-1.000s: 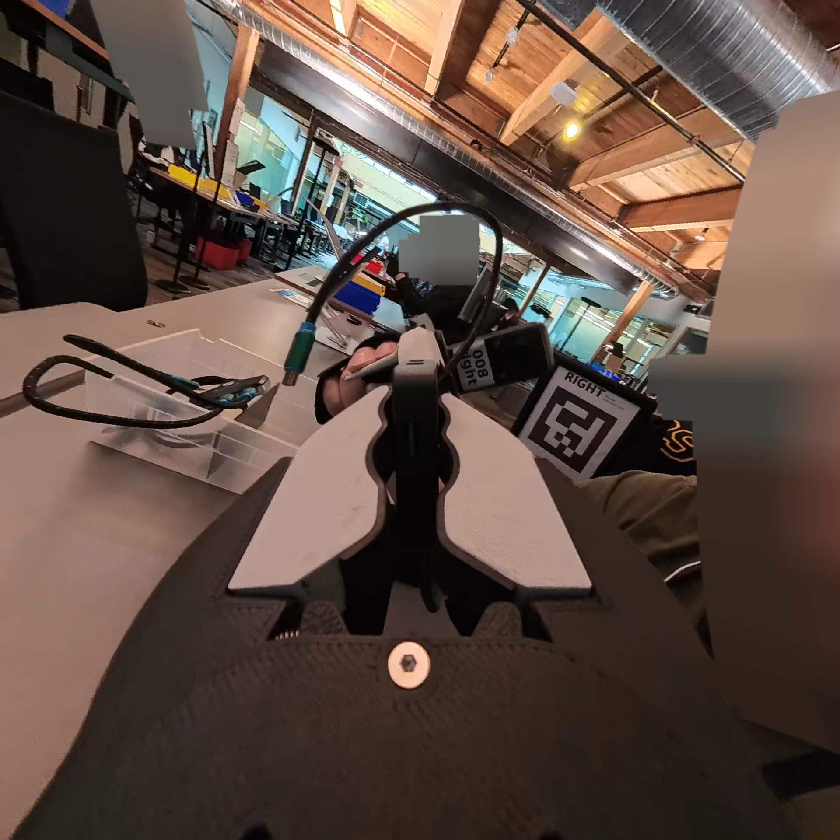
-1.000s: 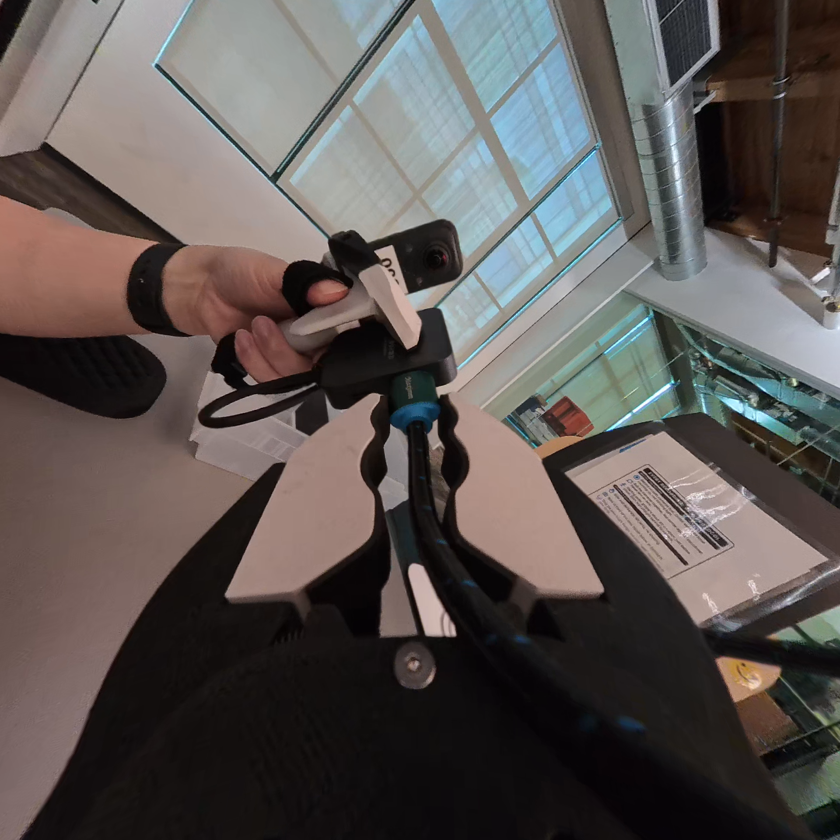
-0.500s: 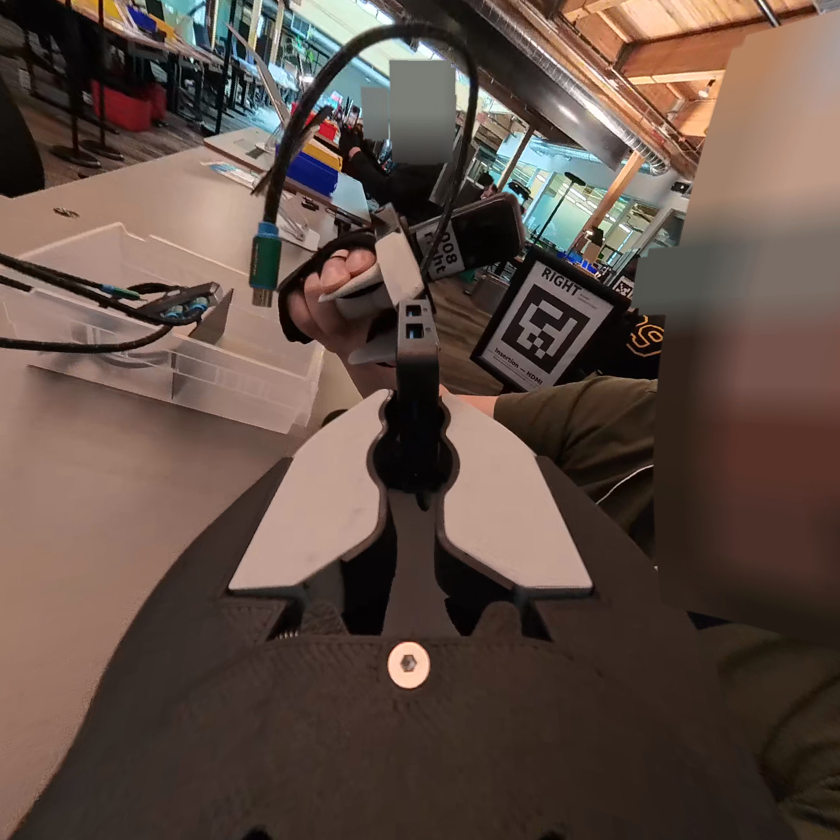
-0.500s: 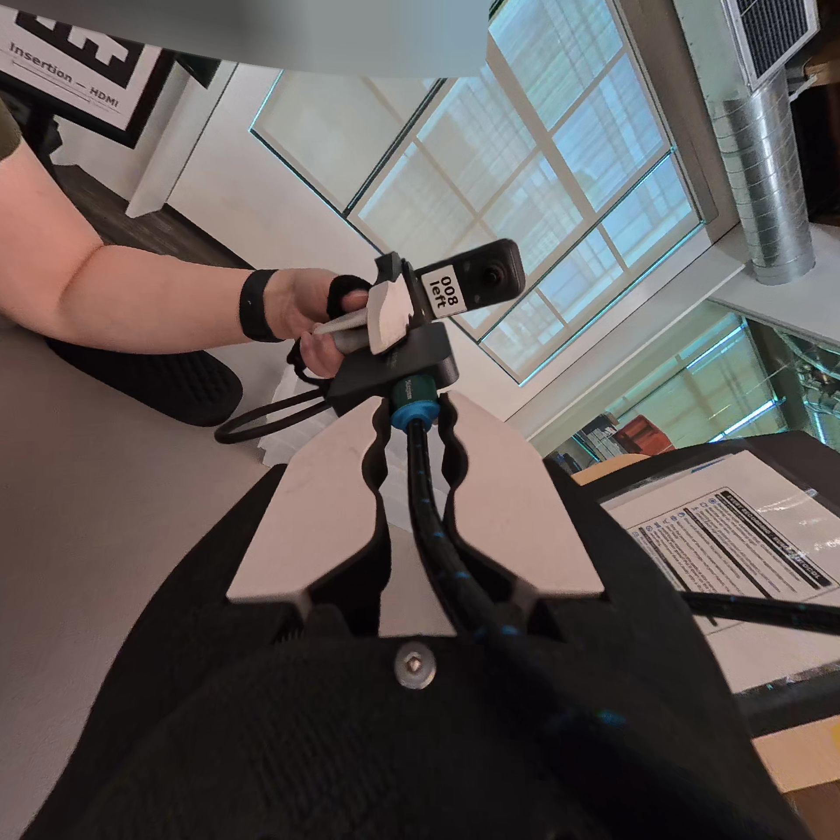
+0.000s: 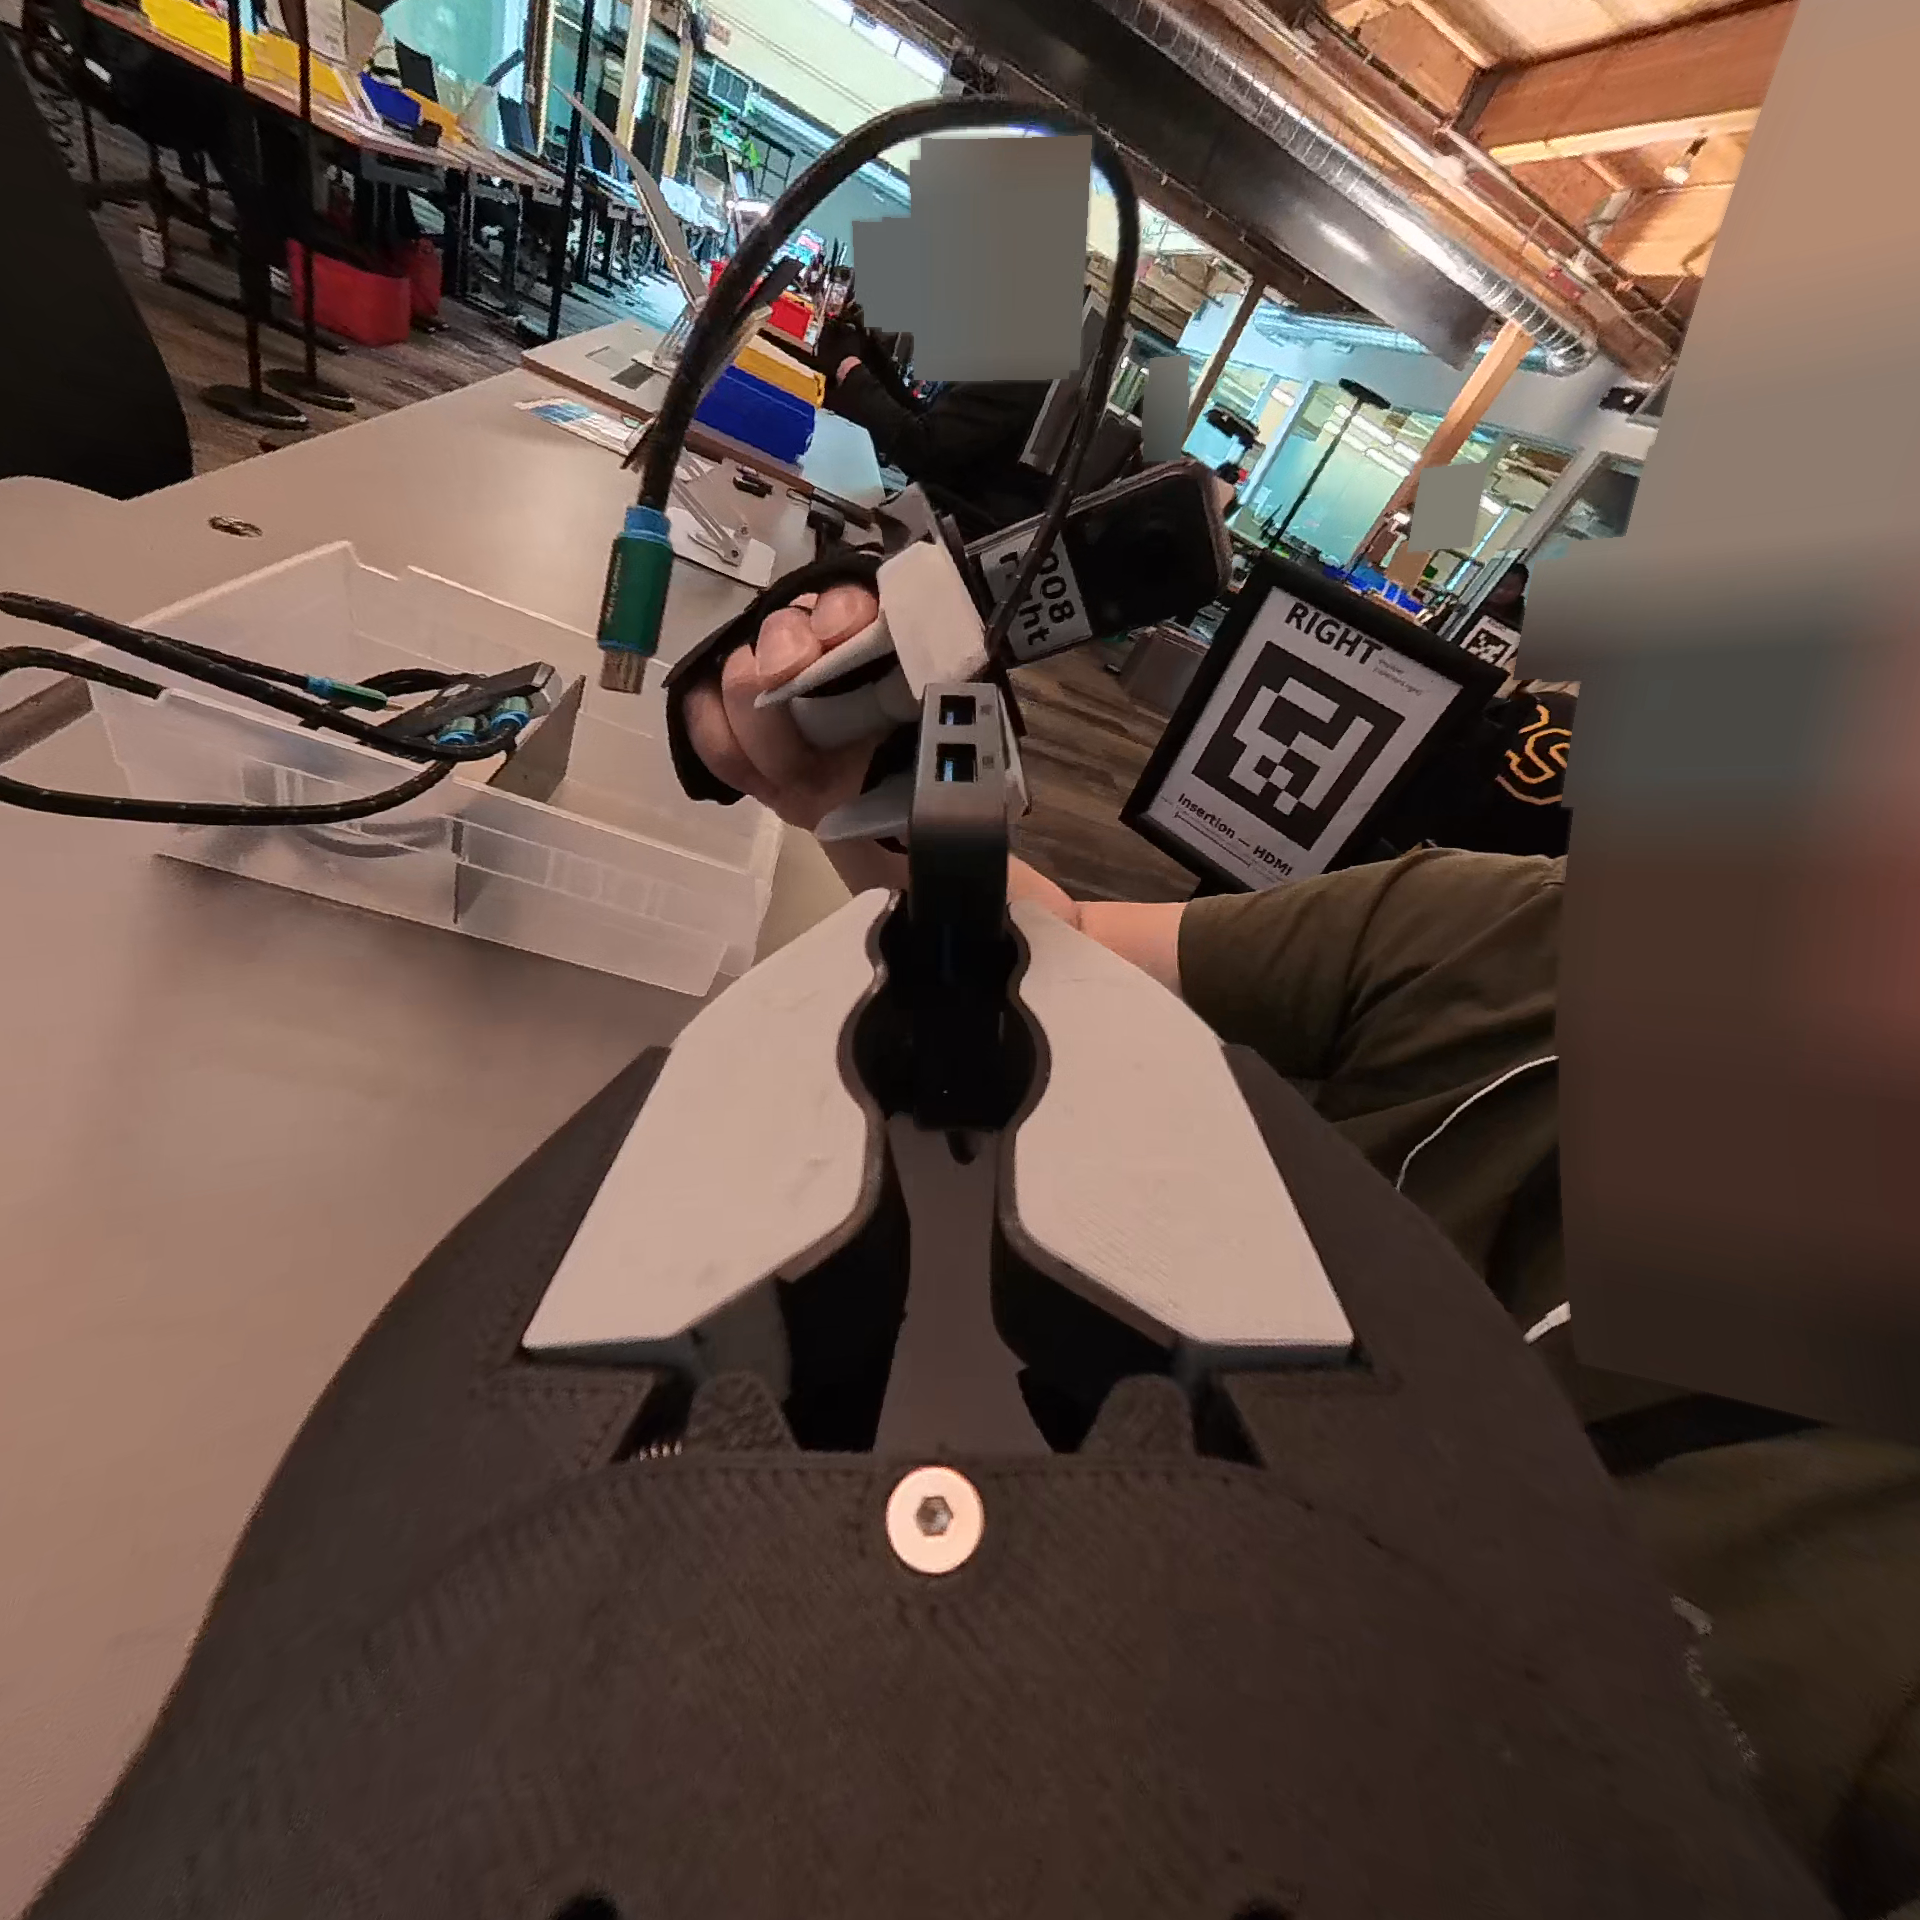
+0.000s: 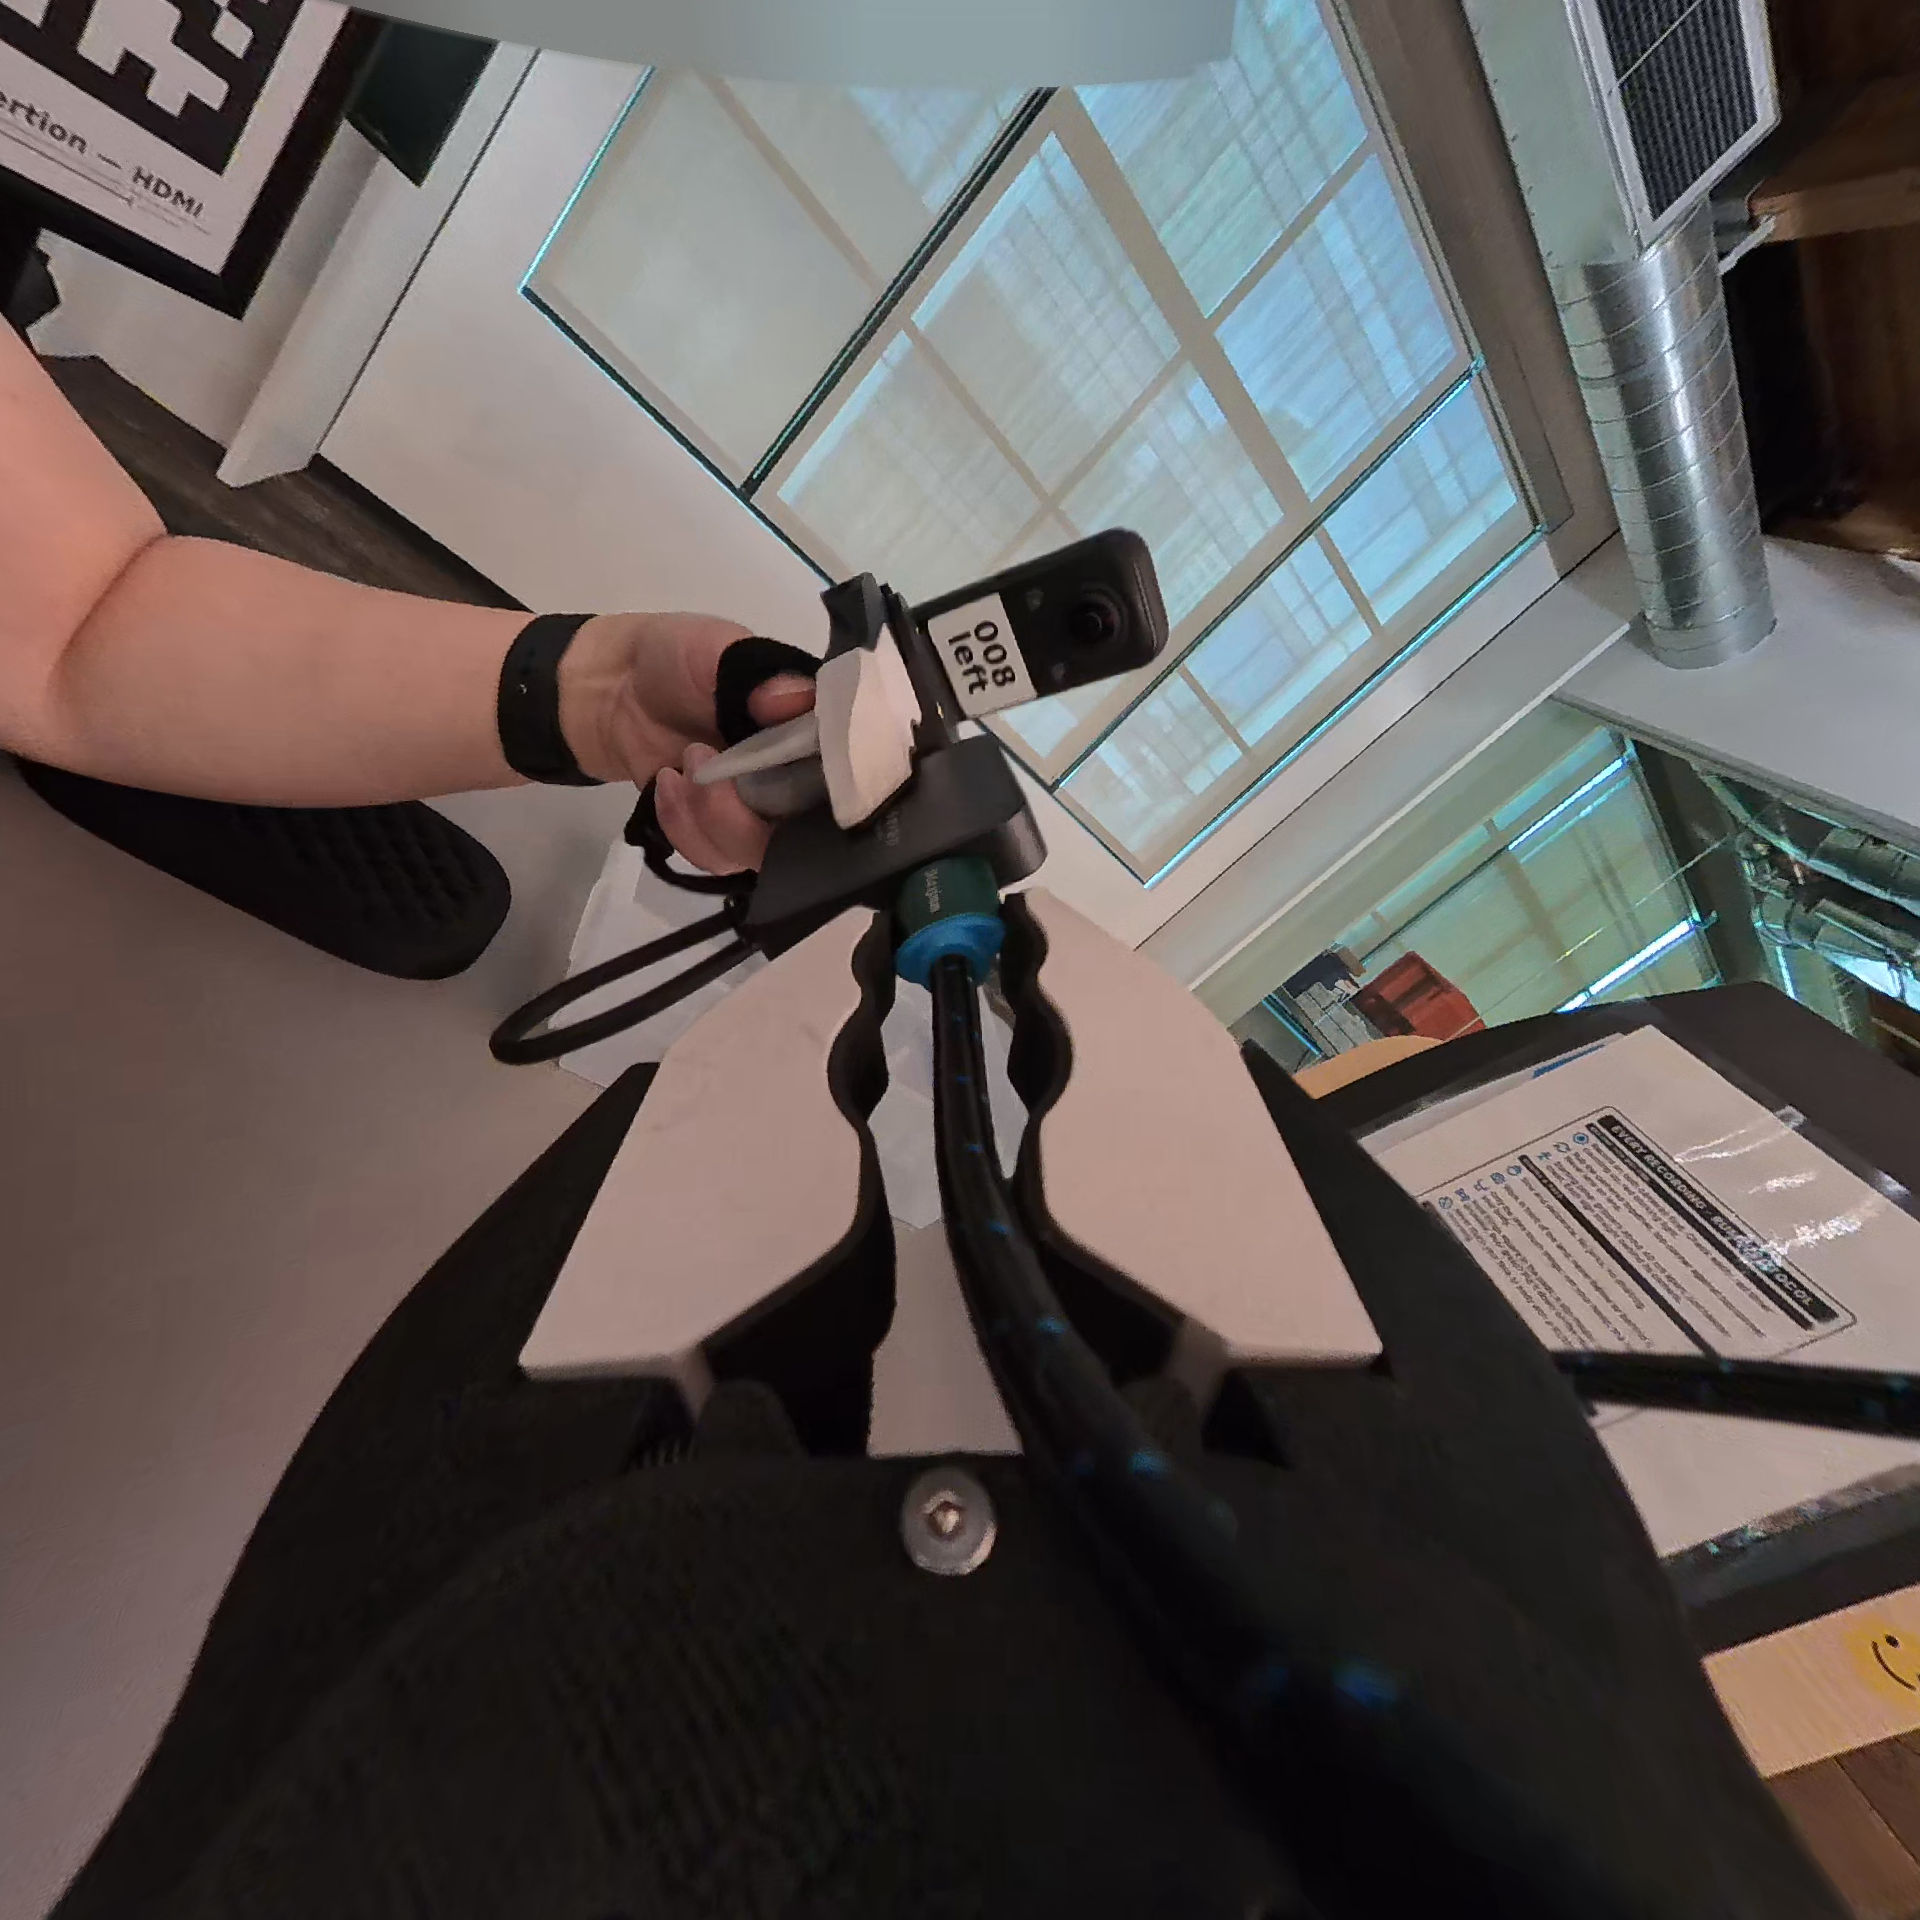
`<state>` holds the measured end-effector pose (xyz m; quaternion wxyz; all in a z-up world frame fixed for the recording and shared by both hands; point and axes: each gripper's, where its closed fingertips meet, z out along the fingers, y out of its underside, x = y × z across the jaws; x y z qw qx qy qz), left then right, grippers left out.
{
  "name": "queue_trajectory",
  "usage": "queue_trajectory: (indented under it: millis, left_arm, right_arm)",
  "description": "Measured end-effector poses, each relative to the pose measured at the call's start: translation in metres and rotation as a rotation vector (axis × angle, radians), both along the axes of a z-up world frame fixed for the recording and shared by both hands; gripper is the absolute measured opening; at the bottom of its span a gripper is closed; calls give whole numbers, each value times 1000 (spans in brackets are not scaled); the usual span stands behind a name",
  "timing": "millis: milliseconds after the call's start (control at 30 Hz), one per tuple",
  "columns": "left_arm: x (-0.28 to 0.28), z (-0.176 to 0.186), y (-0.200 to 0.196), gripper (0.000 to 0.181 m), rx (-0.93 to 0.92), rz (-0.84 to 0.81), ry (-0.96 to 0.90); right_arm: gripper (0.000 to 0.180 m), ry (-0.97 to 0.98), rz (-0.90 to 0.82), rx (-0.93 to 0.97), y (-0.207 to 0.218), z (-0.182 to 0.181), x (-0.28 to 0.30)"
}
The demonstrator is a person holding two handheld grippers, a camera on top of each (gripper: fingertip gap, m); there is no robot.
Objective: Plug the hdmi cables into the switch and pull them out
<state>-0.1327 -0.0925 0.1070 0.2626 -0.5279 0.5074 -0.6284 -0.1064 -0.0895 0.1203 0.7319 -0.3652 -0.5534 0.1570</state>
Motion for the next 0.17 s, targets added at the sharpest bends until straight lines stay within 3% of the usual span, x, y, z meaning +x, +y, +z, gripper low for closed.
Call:
queue_trajectory:
  millis: [33, 167]
  left_arm:
    - [0, -1, 1, 13, 10, 7, 5]
    - [0, 1, -1, 13, 45, 1, 3]
  right_arm:
    - [21, -9, -7, -2, 1, -1, 0]
    - [21, -27, 24, -20, -1, -4, -3]
